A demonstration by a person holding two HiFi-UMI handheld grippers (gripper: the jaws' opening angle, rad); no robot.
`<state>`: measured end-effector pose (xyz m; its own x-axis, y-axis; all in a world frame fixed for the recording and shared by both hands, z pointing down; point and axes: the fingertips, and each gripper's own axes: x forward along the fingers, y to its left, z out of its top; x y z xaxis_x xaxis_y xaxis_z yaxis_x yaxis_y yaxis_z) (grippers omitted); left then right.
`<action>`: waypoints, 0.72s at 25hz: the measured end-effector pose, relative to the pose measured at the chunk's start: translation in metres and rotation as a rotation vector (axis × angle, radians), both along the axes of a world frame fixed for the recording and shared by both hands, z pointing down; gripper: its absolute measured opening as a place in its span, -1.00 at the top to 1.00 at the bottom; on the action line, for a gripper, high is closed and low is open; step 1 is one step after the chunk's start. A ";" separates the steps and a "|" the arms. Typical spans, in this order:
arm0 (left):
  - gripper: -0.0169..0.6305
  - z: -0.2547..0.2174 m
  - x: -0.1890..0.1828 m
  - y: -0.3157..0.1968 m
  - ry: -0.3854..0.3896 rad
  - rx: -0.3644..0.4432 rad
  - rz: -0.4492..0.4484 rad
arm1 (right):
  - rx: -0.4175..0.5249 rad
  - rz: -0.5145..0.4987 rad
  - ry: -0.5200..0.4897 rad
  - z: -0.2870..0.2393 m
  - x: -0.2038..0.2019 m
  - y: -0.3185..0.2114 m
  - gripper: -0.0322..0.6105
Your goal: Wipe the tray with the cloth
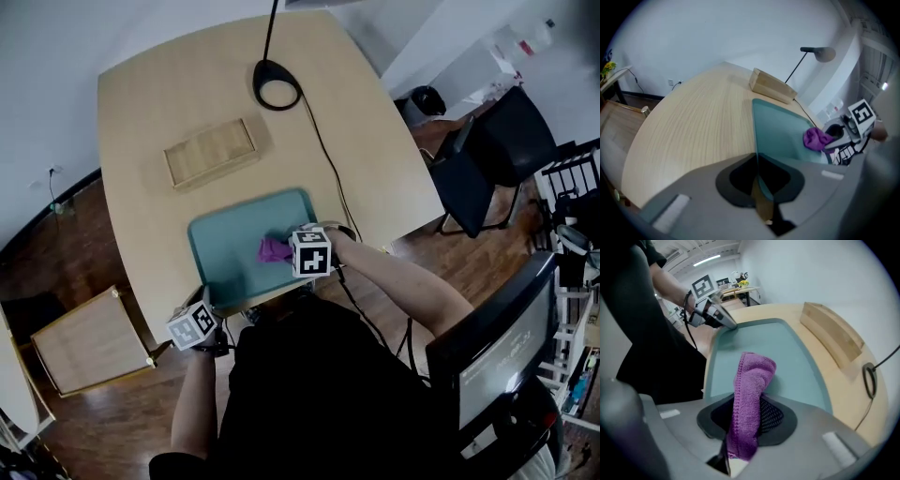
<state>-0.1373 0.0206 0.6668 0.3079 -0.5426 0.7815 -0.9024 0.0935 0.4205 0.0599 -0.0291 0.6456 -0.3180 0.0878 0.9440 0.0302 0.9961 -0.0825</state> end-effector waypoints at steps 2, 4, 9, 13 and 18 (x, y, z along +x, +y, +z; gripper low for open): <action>0.83 0.002 -0.002 0.009 -0.006 -0.003 -0.013 | 0.070 0.037 -0.005 -0.004 0.004 -0.029 0.58; 0.83 0.003 -0.007 0.018 -0.012 -0.010 -0.016 | 0.131 0.062 -0.008 -0.007 0.004 -0.057 0.58; 0.83 0.001 0.008 0.005 -0.023 -0.032 -0.015 | 0.198 0.044 0.016 -0.003 0.027 -0.125 0.57; 0.83 0.001 0.011 -0.004 -0.025 -0.025 -0.016 | 0.198 0.039 0.030 0.007 0.044 -0.125 0.57; 0.83 -0.003 -0.001 0.001 -0.042 -0.019 -0.063 | 0.171 0.037 -0.006 0.013 0.053 -0.063 0.57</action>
